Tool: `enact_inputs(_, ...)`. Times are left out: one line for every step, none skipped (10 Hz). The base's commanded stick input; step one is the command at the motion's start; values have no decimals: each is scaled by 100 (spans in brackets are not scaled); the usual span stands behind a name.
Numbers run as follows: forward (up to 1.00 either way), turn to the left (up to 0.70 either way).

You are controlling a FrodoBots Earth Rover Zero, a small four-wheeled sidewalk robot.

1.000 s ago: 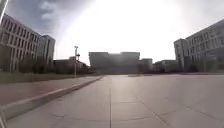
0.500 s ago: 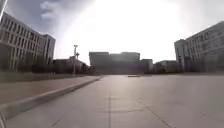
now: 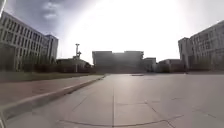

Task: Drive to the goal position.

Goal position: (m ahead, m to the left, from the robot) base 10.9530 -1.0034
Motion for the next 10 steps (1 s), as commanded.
enact_inputs(100, 0)
enact_inputs(100, 0)
enact_inputs(100, 0)
enact_inputs(100, 0)
enact_inputs(100, 0)
enact_inputs(100, -1)
enact_inputs(100, -5)
enact_inputs(100, -6)
enact_inputs(100, 0)
enact_inputs(100, 0)
